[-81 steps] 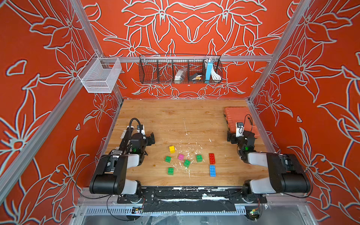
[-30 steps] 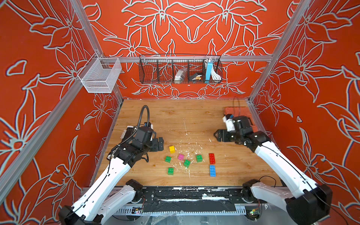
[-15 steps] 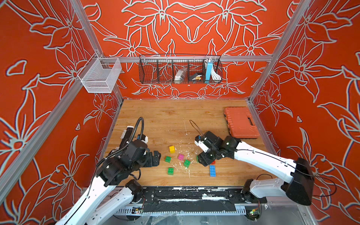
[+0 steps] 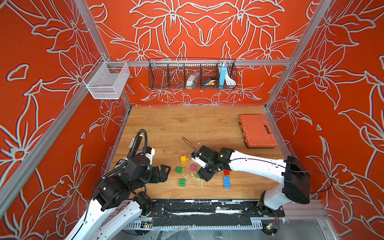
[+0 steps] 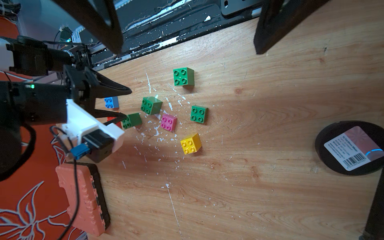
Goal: Assemble the letter r with lego
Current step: Pick up the lego brick from the center of the board.
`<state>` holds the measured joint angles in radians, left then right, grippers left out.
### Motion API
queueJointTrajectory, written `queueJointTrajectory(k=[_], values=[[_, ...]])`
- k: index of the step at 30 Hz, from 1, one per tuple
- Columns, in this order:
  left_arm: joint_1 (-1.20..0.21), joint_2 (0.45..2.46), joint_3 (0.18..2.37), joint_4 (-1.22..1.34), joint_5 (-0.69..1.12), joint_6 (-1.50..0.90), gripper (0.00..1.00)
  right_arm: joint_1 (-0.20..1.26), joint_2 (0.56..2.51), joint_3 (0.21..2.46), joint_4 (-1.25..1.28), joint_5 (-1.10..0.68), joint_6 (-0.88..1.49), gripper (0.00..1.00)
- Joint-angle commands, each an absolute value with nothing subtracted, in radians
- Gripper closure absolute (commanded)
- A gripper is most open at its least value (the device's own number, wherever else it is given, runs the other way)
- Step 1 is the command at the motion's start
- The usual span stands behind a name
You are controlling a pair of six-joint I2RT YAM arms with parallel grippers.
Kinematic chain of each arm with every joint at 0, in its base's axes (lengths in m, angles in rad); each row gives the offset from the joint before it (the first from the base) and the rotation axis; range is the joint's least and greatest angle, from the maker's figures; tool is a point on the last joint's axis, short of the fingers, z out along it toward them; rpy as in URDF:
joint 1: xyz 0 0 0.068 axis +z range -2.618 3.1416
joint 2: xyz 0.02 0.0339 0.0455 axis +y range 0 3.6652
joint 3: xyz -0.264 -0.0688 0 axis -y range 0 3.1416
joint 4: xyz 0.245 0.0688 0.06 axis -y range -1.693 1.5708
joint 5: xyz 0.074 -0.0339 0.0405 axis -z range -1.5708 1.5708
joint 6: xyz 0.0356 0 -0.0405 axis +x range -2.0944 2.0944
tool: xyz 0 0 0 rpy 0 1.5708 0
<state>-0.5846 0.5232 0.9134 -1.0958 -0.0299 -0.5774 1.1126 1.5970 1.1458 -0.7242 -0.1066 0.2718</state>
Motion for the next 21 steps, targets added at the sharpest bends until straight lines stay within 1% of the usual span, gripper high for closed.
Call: queueJointTrajectory(k=[1,9,21], values=[[-0.592,0.525,0.906,-1.088,-0.025,-0.575,0.01,1.133,1.635,1.182,-0.717,-0.075,0.257,0.35],[-0.598,0.504,0.905,-1.088,-0.040,-0.581,0.01,1.145,1.741,1.242,-0.734,-0.043,0.247,0.38],[-0.604,0.492,0.908,-1.088,-0.034,-0.613,0.01,1.146,1.824,1.271,-0.739,0.018,0.259,0.39]])
